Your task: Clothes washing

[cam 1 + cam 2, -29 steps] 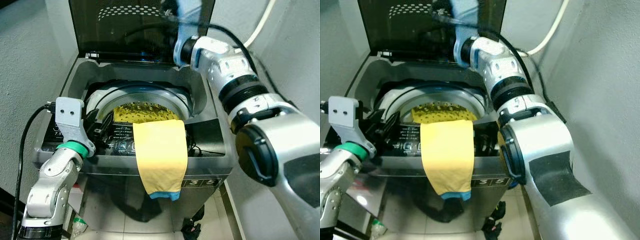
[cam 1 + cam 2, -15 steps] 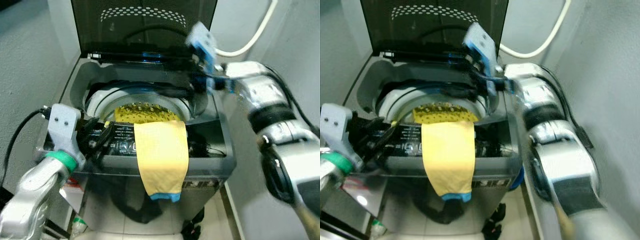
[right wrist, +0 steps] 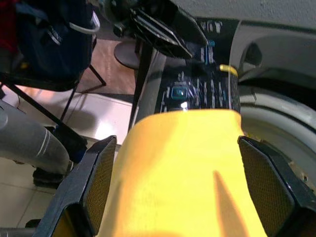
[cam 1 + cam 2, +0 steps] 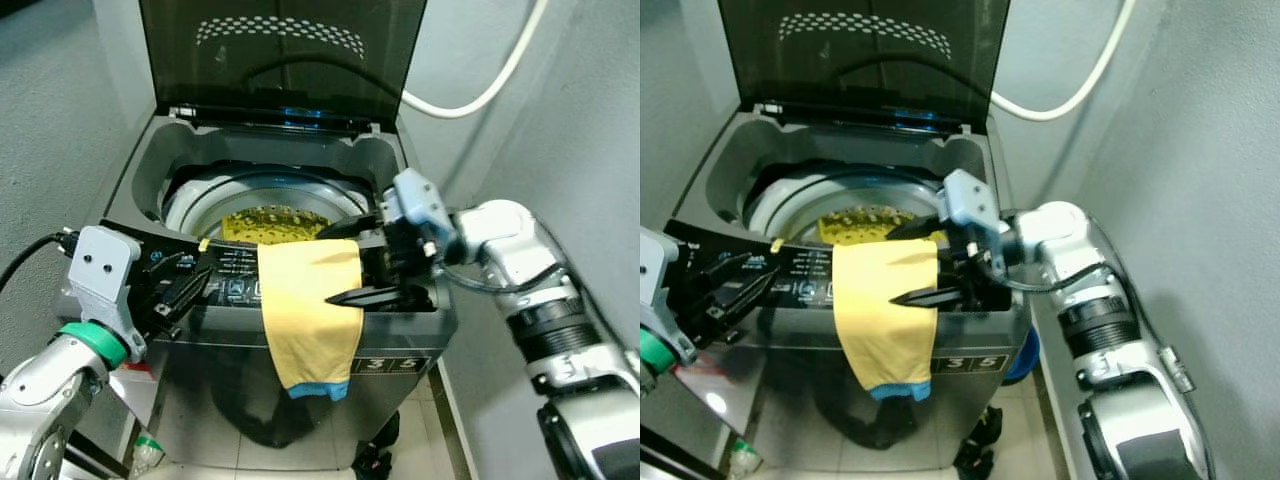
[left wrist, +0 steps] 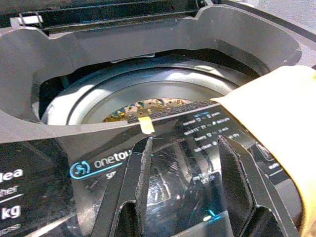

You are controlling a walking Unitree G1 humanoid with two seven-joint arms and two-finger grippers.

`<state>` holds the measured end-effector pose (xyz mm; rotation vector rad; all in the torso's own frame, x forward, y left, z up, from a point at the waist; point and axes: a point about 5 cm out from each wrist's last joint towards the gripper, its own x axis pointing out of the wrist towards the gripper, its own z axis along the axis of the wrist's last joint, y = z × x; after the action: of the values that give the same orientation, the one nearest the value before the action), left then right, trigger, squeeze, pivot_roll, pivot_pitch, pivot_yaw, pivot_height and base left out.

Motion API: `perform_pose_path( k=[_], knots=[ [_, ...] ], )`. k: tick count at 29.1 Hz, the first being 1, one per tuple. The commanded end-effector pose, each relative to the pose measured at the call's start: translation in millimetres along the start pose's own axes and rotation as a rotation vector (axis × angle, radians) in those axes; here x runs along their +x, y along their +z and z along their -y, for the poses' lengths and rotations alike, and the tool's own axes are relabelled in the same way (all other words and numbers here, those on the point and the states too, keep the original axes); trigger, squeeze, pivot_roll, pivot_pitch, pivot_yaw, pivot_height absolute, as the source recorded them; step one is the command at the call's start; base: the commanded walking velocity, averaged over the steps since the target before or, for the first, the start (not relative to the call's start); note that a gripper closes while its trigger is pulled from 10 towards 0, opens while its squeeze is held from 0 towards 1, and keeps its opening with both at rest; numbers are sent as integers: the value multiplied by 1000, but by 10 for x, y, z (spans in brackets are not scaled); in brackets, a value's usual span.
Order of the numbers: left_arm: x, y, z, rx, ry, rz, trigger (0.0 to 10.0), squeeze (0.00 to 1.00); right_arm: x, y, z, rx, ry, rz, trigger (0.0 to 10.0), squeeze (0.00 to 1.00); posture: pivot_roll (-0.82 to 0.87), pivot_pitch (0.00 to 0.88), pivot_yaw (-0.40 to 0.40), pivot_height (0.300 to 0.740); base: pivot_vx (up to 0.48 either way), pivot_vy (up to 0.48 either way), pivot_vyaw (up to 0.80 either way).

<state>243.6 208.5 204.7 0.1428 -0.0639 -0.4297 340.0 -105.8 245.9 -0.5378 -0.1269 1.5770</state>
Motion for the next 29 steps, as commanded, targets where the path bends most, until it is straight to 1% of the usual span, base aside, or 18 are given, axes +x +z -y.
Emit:
perform_pose_path(
  k=[1,3,4,6,8,9,10,12,13,14,16,19,22,23,25,26,28,29],
  knots=[
    [-11,-11,42,-12,-12,-6,10000,0,66,-66,-44,-14,6,-43,10000,0,101,0,-75,740,0,0,0],
    [-26,-8,56,-17,-11,-6,10000,0,133,-146,-76,-38,-23,-122,10000,0,103,0,-85,740,0,0,0],
    [-26,-8,56,-17,-11,-6,10000,0,133,-146,-76,-38,-23,-122,10000,0,103,0,-85,740,0,0,0],
    [-31,-3,68,-20,-10,-4,10000,0,180,-176,-61,-57,-71,-163,10000,0,103,0,-92,740,0,0,0],
    [-31,-1,74,-21,-9,-3,10000,0,195,-180,-51,-59,-88,-169,10000,0,103,0,-92,740,0,0,0],
    [-35,1,82,-23,-10,-1,10000,0,227,-177,-30,-69,-102,-180,10000,0,102,0,-96,740,0,0,0],
    [-35,3,90,-25,-9,1,10000,0,257,-181,-16,-98,-105,-207,10000,0,100,0,-101,740,0,0,0],
    [-35,3,90,-25,-9,1,10000,0,257,-181,-16,-98,-105,-207,10000,0,100,0,-101,740,0,0,0],
    [-38,4,95,-27,-9,3,10000,0,284,-191,-9,-133,-100,-241,10000,0,100,0,-101,740,0,0,0],
    [-38,4,95,-27,-9,3,10000,0,284,-191,-9,-133,-100,-241,10000,0,100,0,-101,740,0,0,0],
    [-52,8,97,-30,-10,3,10000,0,328,-241,8,-181,-87,-320,10000,0,100,1,-104,740,0,0,0],
    [-55,11,95,-30,-9,3,10000,0,337,-257,16,-188,-85,-341,10000,0,103,2,-108,740,0,0,0],
    [-60,23,88,-37,-10,8,10000,0,328,-274,17,-161,-48,-371,10000,0,101,1,-109,740,0,0,0],
    [-62,25,89,-40,-11,9,10000,0,318,-285,11,-144,-27,-385,8039,0,101,1,-109,740,0,0,0],
    [-64,25,90,-42,-13,9,10000,0,311,-293,6,-133,-13,-394,8039,0,101,1,-109,740,0,0,0],
    [-62,21,94,-43,-17,8,10000,0,297,-306,-8,-125,13,-407,4745,0,98,1,-109,740,0,0,0],
    [-62,21,94,-43,-17,8,10000,0,297,-306,-8,-125,13,-407,4745,0,98,1,-109,740,0,0,0],
    [-60,19,98,-44,-19,6,10000,0,283,-325,-29,-115,47,-423,4314,0,98,1,-109,740,0,0,0]
  ],
)
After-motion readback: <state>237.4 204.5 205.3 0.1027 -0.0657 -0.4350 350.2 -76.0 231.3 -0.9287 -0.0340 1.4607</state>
